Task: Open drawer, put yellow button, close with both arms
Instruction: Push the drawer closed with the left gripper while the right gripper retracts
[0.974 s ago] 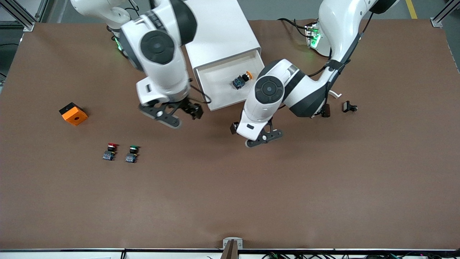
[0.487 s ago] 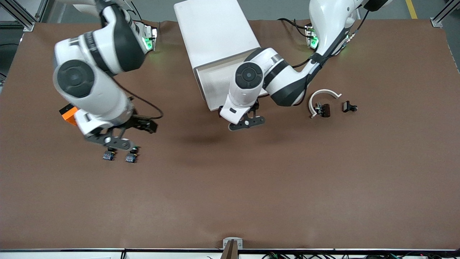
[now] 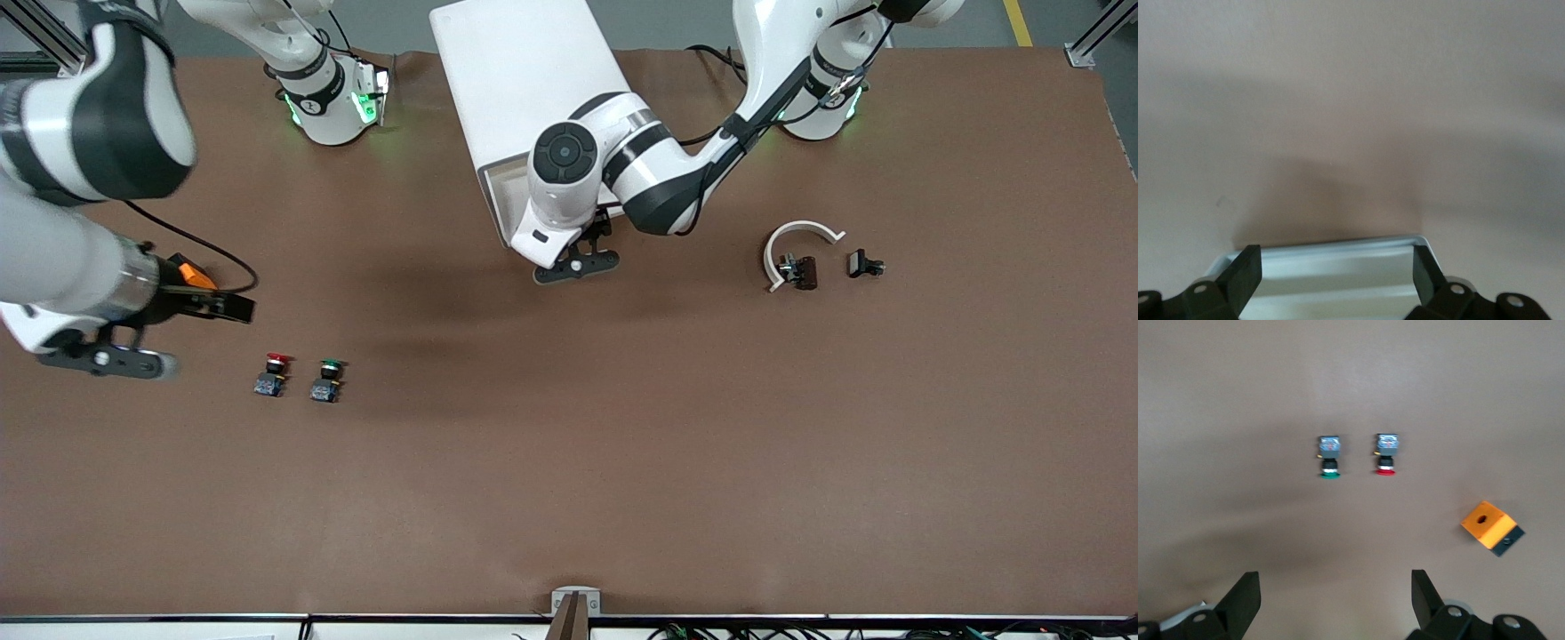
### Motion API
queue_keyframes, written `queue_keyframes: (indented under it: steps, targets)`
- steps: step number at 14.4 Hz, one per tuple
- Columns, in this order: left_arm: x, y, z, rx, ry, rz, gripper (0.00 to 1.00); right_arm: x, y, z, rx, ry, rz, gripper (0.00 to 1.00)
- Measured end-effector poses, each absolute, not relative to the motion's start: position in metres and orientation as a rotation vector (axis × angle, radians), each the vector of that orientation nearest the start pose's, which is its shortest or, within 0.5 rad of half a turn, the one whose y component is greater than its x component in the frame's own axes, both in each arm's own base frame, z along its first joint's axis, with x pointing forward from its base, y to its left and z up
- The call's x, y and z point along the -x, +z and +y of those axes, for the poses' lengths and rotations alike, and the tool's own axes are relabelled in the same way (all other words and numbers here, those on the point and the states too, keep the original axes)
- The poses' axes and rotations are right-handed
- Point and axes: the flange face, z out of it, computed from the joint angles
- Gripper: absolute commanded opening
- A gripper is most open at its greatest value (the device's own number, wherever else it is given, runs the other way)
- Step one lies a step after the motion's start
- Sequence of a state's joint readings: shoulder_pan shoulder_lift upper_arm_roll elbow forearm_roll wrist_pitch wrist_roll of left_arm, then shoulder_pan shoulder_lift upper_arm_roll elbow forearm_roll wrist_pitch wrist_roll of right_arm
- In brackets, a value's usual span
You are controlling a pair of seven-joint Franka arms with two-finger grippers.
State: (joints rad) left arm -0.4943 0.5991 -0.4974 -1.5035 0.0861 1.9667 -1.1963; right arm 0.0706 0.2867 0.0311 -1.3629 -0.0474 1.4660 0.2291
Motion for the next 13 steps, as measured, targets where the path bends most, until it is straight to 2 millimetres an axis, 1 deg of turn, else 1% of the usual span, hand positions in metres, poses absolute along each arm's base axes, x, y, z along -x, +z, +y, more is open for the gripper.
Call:
queue_keyframes:
  steps: [1,3,4,6,8,11,13]
  targets:
    - [-0.422,0.345,-0.548,3.136,0.360,-0.397,1.00,-0.618,0.555,0.036,3.186,0.281,0.187,1.00]
    - [-0.409,0.344,-0.555,3.135,0.468,-0.440,1.00,-0.608,0.576,0.000,3.176,0.264,0.091,1.00]
    - [-0.403,0.341,-0.558,3.130,0.510,-0.454,1.00,-0.601,0.585,-0.015,3.171,0.268,0.053,1.00]
    - [-0.393,0.336,-0.563,3.118,0.587,-0.472,1.00,-0.588,0.594,-0.037,3.158,0.323,0.042,1.00]
    - [-0.387,0.331,-0.567,3.108,0.652,-0.490,1.00,-0.583,0.593,-0.045,3.149,0.369,0.051,1.00]
    - [-0.380,0.326,-0.571,3.092,0.755,-0.527,1.00,-0.583,0.592,-0.046,3.147,0.382,0.053,1.00]
    - [-0.372,0.322,-0.575,3.076,0.828,-0.545,1.00,-0.583,0.592,-0.046,3.147,0.382,0.052,1.00]
